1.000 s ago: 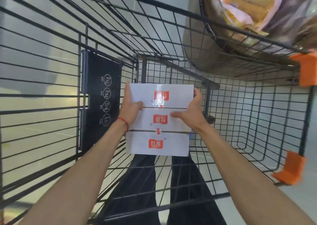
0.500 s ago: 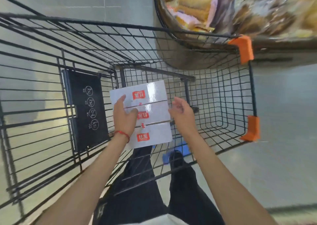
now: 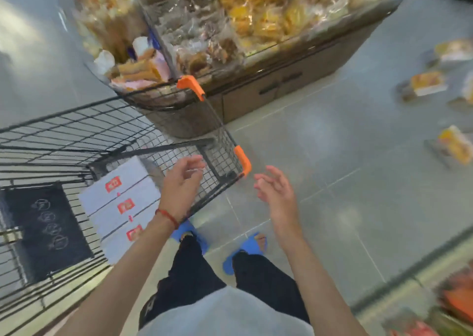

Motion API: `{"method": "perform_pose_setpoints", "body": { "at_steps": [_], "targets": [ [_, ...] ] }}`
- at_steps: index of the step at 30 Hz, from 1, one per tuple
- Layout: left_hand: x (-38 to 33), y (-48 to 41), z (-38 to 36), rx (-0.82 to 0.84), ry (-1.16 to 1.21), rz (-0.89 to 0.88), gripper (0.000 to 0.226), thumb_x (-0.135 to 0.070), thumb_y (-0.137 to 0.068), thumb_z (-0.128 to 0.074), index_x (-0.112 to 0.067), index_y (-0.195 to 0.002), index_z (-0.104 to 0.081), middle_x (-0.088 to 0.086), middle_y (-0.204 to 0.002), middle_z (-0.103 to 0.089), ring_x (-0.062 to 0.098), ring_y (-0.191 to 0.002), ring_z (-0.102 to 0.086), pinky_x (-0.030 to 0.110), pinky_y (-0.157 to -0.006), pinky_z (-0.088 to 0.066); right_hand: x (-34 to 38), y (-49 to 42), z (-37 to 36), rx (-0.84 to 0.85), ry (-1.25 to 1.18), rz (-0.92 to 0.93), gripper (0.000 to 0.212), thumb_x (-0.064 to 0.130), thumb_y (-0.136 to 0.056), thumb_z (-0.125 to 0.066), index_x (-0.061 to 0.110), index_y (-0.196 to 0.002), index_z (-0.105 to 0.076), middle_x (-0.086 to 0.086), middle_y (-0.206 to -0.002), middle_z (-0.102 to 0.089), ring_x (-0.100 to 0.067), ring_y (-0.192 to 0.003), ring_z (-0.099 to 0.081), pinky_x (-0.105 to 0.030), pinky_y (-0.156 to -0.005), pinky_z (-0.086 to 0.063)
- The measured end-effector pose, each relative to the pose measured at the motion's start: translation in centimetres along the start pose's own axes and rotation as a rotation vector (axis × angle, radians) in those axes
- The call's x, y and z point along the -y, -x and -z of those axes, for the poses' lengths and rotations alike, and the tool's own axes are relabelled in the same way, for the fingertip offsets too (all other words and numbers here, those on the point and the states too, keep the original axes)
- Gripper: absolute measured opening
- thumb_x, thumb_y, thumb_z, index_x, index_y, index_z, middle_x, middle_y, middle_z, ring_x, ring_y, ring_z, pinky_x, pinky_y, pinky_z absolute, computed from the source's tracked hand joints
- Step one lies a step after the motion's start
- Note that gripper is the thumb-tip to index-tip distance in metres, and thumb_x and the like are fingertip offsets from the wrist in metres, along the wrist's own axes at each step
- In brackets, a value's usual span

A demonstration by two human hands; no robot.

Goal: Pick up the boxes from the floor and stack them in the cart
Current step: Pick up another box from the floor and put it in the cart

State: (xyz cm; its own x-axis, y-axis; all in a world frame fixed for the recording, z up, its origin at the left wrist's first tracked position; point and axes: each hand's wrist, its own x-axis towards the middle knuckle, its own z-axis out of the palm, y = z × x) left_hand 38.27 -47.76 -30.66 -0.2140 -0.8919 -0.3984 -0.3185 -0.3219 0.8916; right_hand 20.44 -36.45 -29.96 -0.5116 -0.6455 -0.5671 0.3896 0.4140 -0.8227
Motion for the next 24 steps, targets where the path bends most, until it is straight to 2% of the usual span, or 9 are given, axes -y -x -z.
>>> {"method": "perform_pose_setpoints", "body": {
  "at_steps": [4,6,8,10,13,15,18,21,24],
  "targets": [
    [-3.7,0.2,-10.1,0.09,-0.001,-0.062,0.035,0.005,-0.09,-0.059,-0.026,-0.105,-0.066,-0.001,-0.103,-0.071,0.006,-0.086,-0.064,0.02,-0.071,-0.05,2.0,-0.9,8.3,-0.117,-0.107,0.035,0.03,-0.001,-0.097,-0.062,0.02,-0.119,-0.062,0.001,-0.101,-0.073,-0.019,-0.097,-0.065,-0.038,-0.093,-0.051],
    [-5.4,0.5,-14.7,0.169,-0.019,-0.077,0.034,0.003,-0.09,-0.058,-0.026,-0.105,-0.066,-0.002,-0.104,-0.071,0.012,-0.094,-0.064,0.026,-0.075,-0.051,3.0,-1.2,12.1,-0.177,-0.132,0.048,0.028,0.0,-0.097,-0.063,0.02,-0.117,-0.064,0.0,-0.103,-0.074,-0.021,-0.099,-0.065,-0.039,-0.095,-0.051],
    [-7.2,0.7,-19.0,0.27,-0.051,-0.091,0.032,-0.001,-0.087,-0.055,-0.019,-0.111,-0.065,0.0,-0.106,-0.07,0.017,-0.098,-0.064,0.029,-0.081,-0.05,3.9,-1.7,15.7,-0.237,-0.15,0.057,0.027,0.003,-0.097,-0.064,0.024,-0.114,-0.066,0.0,-0.105,-0.074,-0.02,-0.101,-0.066,-0.038,-0.096,-0.051],
    [-9.0,0.6,-23.1,0.366,-0.088,-0.118,0.035,-0.008,-0.081,-0.054,-0.013,-0.114,-0.063,0.001,-0.106,-0.069,0.015,-0.099,-0.065,0.028,-0.089,-0.049,5.1,-2.4,19.0,-0.306,-0.186,0.072,0.026,0.003,-0.097,-0.064,0.024,-0.113,-0.067,-0.002,-0.106,-0.074,-0.018,-0.1,-0.067,-0.035,-0.093,-0.052],
    [-11.6,-0.4,-29.0,0.474,-0.141,-0.152,0.036,-0.013,-0.075,-0.052,-0.02,-0.108,-0.064,0.0,-0.105,-0.07,0.013,-0.099,-0.066,0.032,-0.093,-0.051,7.2,-4.0,23.7,-0.417,-0.249,0.086,0.025,0.001,-0.097,-0.063,0.017,-0.114,-0.068,-0.003,-0.105,-0.073,-0.017,-0.098,-0.066,-0.027,-0.086,-0.052],
    [-13.4,-1.6,-33.1,0.541,-0.171,-0.161,0.033,-0.01,-0.078,-0.054,-0.023,-0.106,-0.063,0.0,-0.104,-0.07,0.015,-0.097,-0.065,0.032,-0.091,-0.05,8.8,-5.4,26.7,-0.49,-0.289,0.093,0.023,-0.001,-0.096,-0.063,0.017,-0.111,-0.068,-0.005,-0.105,-0.072,-0.018,-0.096,-0.065,-0.026,-0.083,-0.052],
    [-16.2,-3.9,-39.9,0.633,-0.213,-0.197,0.034,0.011,-0.088,-0.055,-0.013,-0.111,-0.062,0.007,-0.104,-0.07,0.018,-0.097,-0.065,0.034,-0.09,-0.05,11.3,-7.9,31.5,-0.584,-0.304,0.11,0.022,-0.001,-0.095,-0.064,0.015,-0.111,-0.069,-0.01,-0.108,-0.072,-0.014,-0.093,-0.065,-0.03,-0.083,-0.053],
    [-19.3,-6.4,-46.8,0.725,-0.243,-0.229,0.036,0.014,-0.09,-0.053,-0.013,-0.112,-0.061,0.007,-0.103,-0.069,0.014,-0.091,-0.064,0.019,-0.08,-0.05,14.3,-10.7,36.0,-0.68,-0.336,0.131,0.024,-0.004,-0.095,-0.062,0.006,-0.116,-0.068,-0.01,-0.106,-0.071,-0.013,-0.092,-0.064,-0.025,-0.078,-0.053],
    [-22.3,-8.6,-53.0,0.806,-0.282,-0.268,0.035,0.013,-0.091,-0.055,-0.014,-0.111,-0.061,0.0,-0.1,-0.069,0.01,-0.089,-0.064,0.014,-0.076,-0.049,16.9,-13.2,39.8,-0.759,-0.375,0.13,0.024,-0.003,-0.094,-0.063,0.011,-0.113,-0.069,-0.004,-0.102,-0.072,-0.011,-0.09,-0.065,-0.024,-0.079,-0.052]
  ]
}}
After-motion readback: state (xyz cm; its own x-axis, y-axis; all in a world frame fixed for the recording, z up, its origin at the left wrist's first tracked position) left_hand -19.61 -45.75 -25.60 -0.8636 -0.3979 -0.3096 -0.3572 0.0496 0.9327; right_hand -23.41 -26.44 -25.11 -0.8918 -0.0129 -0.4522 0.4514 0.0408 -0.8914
